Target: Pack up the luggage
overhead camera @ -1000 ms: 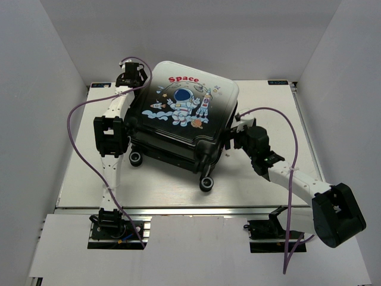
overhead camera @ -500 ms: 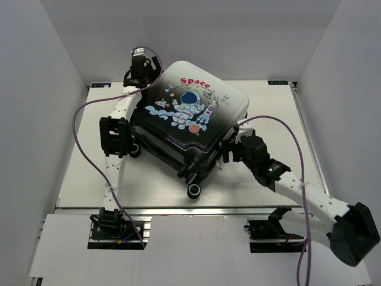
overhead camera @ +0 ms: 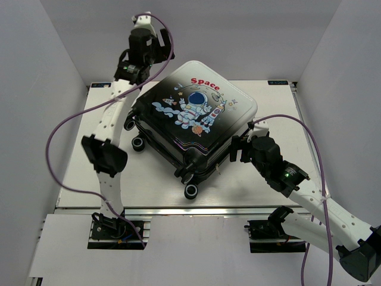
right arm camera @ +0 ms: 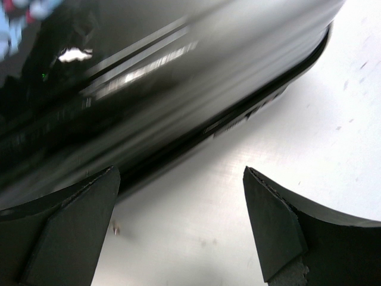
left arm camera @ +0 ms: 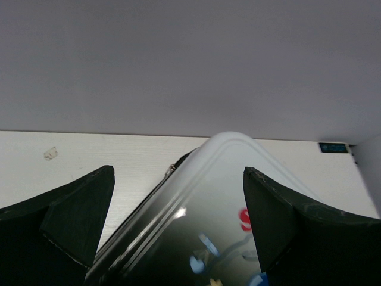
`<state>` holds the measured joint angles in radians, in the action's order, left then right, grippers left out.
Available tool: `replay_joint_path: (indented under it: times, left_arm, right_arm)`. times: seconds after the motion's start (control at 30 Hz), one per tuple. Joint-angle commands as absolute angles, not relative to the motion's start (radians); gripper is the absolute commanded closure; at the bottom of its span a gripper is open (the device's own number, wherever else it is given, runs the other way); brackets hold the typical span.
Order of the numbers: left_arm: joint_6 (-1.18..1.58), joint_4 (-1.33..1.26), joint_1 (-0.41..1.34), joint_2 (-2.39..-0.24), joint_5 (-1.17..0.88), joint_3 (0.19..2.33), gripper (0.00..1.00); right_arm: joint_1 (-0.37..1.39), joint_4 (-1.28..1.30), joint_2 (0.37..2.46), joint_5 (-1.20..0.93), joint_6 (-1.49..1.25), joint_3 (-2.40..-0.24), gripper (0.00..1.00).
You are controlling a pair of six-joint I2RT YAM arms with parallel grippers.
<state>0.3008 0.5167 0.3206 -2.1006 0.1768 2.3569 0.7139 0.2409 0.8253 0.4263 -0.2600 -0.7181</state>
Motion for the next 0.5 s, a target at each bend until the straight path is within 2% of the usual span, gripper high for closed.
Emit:
replay_joint_path:
  times: [0.0,0.1,0.13,0.2,0.23,0.27,0.3,0.37,0.47]
  left_arm:
    - [0.271,0.721,0.318,-1.919,0.226,2.341,0.02]
    - [0.313,0.778,0.327,-1.745,0.091,2.167,0.02]
    - [0.321,0.756,0.327,-1.682,-0.066,1.970,0.02]
    - [0.381,0.646,0.337,-1.458,-0.167,1.742,0.02]
    - [0.417,0.544,0.350,-1.375,-0.233,1.507,0.02]
    - [0.440,0.516,0.350,-1.302,-0.262,1.409,0.02]
    - [0.478,0.514,0.359,-1.179,-0.287,1.334,0.02]
    - [0.521,0.585,0.371,-1.097,-0.294,1.188,0.02]
    - [0.531,0.629,0.399,-0.971,-0.411,1.051,0.02]
  right_arm:
    - [0.719,0.366,0.793,0.335,-0.270,-0.770,0.11]
    - [0.719,0.452,0.778,0.209,-0.235,-0.781,0.11]
    - [0.721,0.477,0.778,0.180,-0.233,-0.781,0.11]
    - [0.724,0.530,0.793,0.100,-0.224,-0.761,0.11]
    - [0.723,0.538,0.804,0.074,-0.225,-0.749,0.11]
    - [0.726,0.541,0.810,0.037,-0.229,-0.739,0.11]
    - [0.727,0.531,0.813,0.013,-0.235,-0.724,0.11]
    - [0.732,0.514,0.819,-0.052,-0.232,-0.706,0.11]
    - [0.733,0.506,0.796,-0.080,-0.232,-0.693,0.11]
